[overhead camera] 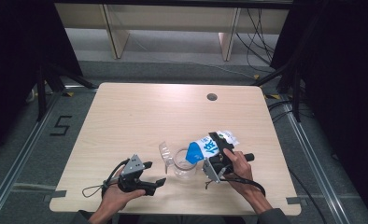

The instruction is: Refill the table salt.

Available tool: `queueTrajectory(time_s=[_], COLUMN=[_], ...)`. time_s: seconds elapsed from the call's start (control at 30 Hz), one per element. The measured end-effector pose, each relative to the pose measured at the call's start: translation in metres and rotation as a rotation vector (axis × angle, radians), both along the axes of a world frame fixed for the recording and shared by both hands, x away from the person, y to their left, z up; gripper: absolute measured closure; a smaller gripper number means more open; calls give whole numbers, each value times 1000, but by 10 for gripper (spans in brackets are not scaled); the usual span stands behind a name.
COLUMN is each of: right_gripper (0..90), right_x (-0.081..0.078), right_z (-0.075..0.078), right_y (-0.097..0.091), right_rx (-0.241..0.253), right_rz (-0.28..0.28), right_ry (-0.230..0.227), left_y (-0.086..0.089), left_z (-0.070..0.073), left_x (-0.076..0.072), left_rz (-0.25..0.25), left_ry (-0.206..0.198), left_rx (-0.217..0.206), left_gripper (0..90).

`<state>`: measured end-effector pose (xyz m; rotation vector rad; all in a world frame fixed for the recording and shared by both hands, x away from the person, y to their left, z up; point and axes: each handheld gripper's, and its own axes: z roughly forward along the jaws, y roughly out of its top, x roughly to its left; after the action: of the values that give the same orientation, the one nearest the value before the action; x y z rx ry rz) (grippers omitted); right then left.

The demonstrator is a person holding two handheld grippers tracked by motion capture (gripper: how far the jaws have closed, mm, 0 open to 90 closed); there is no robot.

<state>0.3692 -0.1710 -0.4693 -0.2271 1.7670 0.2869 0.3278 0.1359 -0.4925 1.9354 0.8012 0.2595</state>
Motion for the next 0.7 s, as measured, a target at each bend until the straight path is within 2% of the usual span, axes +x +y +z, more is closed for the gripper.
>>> queueTrajectory(time_s=[0.03,0.07,0.13,0.17,0.4,0.47,0.63,0.7], right_gripper=[477,477,478,478,480,480,481,482], right_x=[0,-1,0,-1,-2,-1,-2,-2], right_z=[0,-4,-4,-4,-3,-3,-4,-3], right_y=[0,-1,0,0,0,0,0,1], right_rx=[0,46,36,37,33,12,19,-6], right_rz=[0,-21,-13,-15,-22,-19,-31,-23], right_ry=[0,21,31,14,8,-1,0,-14], left_y=[0,0,0,0,0,0,0,0], left_z=[0,0,0,0,0,0,0,0], left_x=[0,0,0,0,0,0,0,0], left_rz=[0,0,-4,0,-2,4,4,4], left_ry=[0,0,0,2,2,-4,-3,-5], left_rx=[0,0,1,4,1,3,2,3], left_gripper=[177,177,177,177,176,176,176,176])
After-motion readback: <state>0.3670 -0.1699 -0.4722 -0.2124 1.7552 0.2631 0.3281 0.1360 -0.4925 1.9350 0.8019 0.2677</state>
